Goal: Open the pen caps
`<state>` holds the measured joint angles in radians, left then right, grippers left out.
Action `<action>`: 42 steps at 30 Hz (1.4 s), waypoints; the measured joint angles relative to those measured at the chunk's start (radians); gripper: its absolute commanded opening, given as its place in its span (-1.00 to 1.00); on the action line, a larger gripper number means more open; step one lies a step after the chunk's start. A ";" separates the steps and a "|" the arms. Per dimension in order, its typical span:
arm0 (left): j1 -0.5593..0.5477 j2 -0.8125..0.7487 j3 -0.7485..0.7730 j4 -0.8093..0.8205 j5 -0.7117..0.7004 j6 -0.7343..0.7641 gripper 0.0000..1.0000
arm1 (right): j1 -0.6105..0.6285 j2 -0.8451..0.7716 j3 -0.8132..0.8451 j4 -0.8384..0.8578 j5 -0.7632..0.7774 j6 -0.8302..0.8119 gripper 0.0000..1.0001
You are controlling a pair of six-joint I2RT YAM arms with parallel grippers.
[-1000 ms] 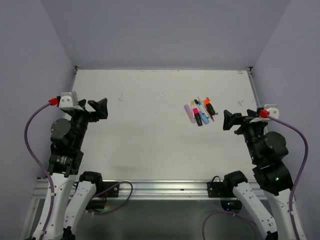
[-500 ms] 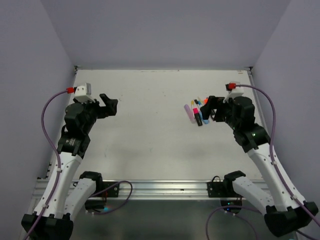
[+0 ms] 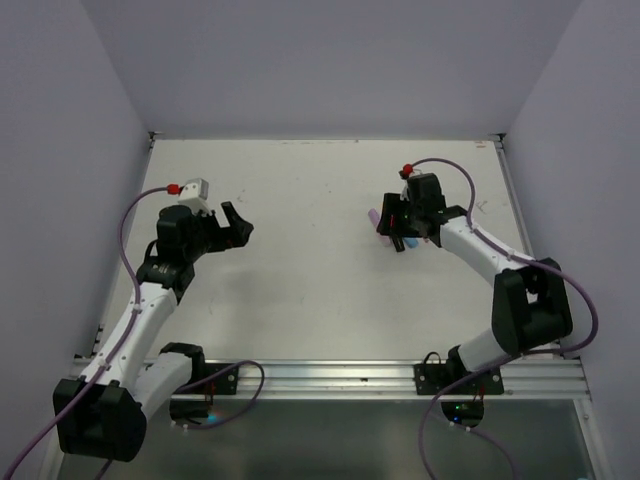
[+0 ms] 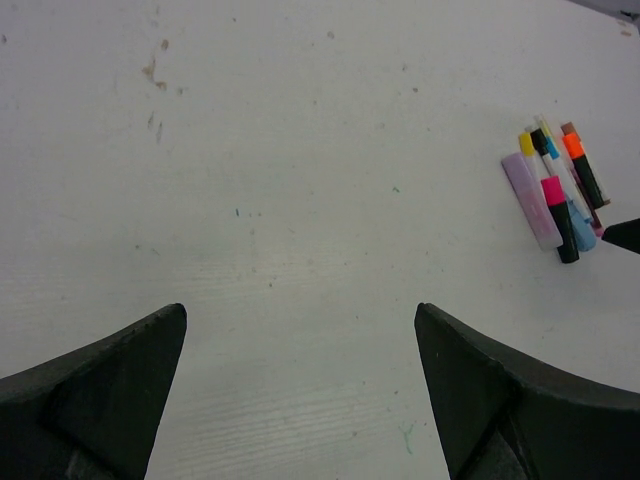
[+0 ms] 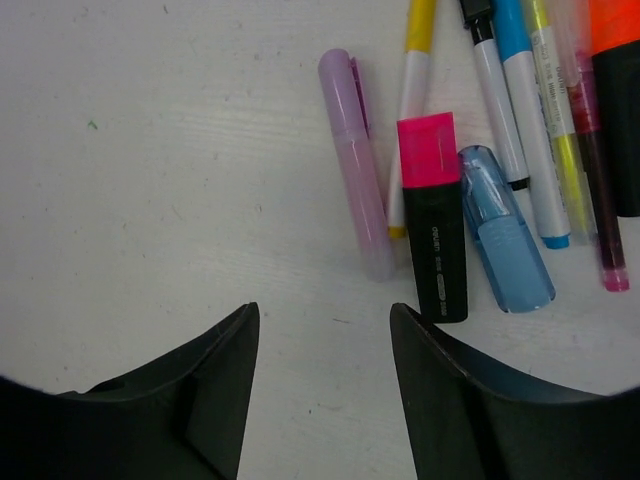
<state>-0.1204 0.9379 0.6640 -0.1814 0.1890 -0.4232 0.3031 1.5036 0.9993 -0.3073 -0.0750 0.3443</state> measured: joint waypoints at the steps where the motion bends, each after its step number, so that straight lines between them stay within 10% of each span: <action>1: 0.000 0.003 -0.006 0.000 0.003 -0.001 1.00 | 0.000 0.028 0.005 0.009 -0.006 -0.005 0.12; 23: 0.000 0.014 -0.012 0.035 0.073 -0.005 1.00 | 0.039 0.332 0.084 0.141 0.023 -0.086 -0.09; 35: -0.008 0.023 -0.014 0.063 0.119 -0.042 1.00 | 0.182 0.373 0.114 0.201 0.140 -0.098 -1.00; 42: -0.141 0.075 -0.013 0.127 0.110 -0.112 0.99 | 0.255 0.196 -0.117 0.338 0.045 -0.050 -1.00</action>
<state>-0.2615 1.0130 0.6506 -0.0547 0.2993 -0.5350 0.5583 1.6997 0.8825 0.0307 -0.0303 0.2947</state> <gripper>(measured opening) 0.997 0.313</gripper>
